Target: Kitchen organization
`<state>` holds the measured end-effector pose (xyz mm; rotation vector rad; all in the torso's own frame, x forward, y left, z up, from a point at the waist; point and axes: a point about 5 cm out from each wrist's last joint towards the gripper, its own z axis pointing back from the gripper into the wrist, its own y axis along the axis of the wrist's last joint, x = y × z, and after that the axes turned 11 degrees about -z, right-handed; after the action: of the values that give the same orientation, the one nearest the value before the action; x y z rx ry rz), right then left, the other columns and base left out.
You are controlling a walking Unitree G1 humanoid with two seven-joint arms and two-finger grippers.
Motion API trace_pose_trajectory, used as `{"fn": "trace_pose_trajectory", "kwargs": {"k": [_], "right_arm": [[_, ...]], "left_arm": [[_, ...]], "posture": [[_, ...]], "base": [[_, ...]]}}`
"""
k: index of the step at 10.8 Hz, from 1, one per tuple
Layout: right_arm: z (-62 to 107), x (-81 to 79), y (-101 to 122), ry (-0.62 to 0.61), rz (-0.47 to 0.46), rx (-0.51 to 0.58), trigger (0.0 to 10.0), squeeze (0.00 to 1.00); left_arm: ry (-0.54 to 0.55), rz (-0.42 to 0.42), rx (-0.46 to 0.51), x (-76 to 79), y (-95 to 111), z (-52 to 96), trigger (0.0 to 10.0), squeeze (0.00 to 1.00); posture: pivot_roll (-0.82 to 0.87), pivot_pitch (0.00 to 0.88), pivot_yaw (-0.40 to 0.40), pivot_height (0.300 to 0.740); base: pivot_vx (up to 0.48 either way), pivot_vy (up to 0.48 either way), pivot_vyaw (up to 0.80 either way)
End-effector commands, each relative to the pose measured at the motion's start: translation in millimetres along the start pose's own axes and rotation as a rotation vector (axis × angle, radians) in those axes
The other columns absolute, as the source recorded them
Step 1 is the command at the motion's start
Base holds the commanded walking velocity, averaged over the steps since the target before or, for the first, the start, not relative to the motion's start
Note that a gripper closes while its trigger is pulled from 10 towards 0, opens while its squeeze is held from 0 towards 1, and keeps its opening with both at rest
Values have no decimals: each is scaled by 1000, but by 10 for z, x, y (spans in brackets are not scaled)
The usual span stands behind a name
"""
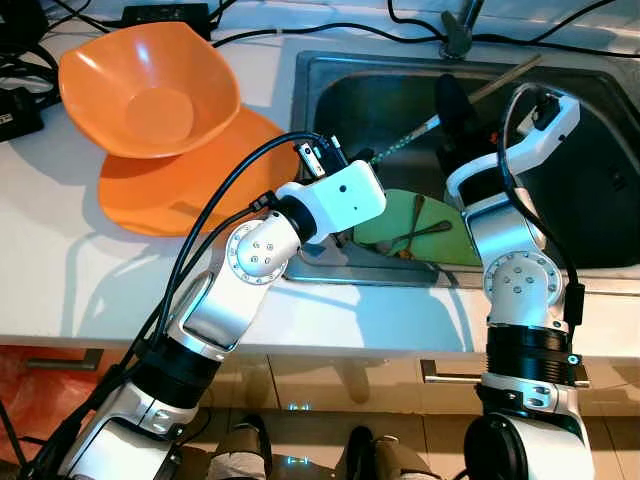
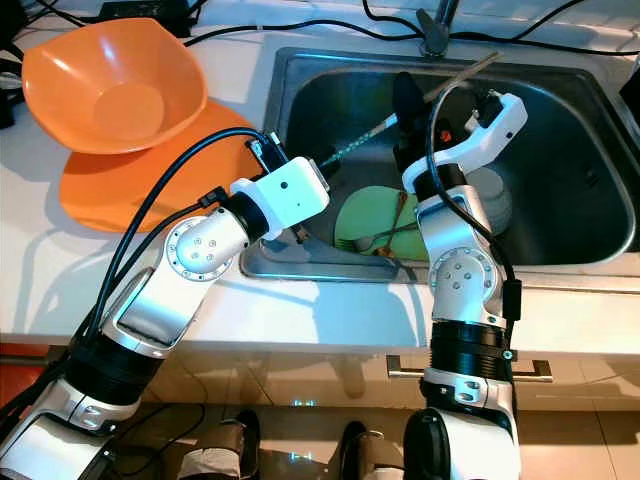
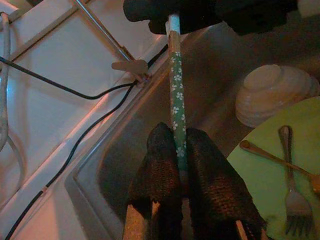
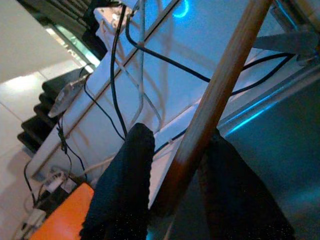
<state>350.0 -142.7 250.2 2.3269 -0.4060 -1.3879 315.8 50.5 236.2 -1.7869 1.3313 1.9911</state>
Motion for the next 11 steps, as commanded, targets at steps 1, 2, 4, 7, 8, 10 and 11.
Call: {"fn": "trace_pose_trajectory", "kwargs": {"k": [1, 2, 4, 7, 8, 10, 11], "right_arm": [[-14, -14, 65, -3, -12, 36, 0, 0], [-12, -18, 71, -1, -16, 39, 0, 0], [-13, -24, 85, 1, -22, 46, 0, 0], [-16, -24, 85, -3, -41, 51, 0, 0], [-16, -19, 95, -7, -49, 56, 0, 0], [-16, -4, 122, -15, -66, 69, 0, 0], [-19, 1, 127, -17, -69, 71, 0, 0]], "left_arm": [[-12, -9, 30, 35, 60, 11, 10000, 0], [-14, -10, 30, 35, 61, 10, 10000, 0], [-16, -24, 28, 35, 57, 7, 10000, 0], [-27, -54, 22, 48, 33, 10, 10000, 1000], [-36, -63, 21, 58, 26, 9, 10000, 1000], [-53, -72, 17, 79, 18, 9, 10000, 1000], [-58, -79, 14, 88, 10, 14, 10000, 1000]], "posture": [[158, 214, -48, 740], [159, 213, -48, 740], [159, 213, -49, 740], [159, 213, -47, 740], [157, 213, -46, 740], [156, 211, -46, 740], [159, 209, -47, 740]], "base": [[0, 0, 0], [0, 0, 0], [0, 0, 0], [0, 0, 0], [0, 0, 0], [0, 0, 0], [0, 0, 0]]}}
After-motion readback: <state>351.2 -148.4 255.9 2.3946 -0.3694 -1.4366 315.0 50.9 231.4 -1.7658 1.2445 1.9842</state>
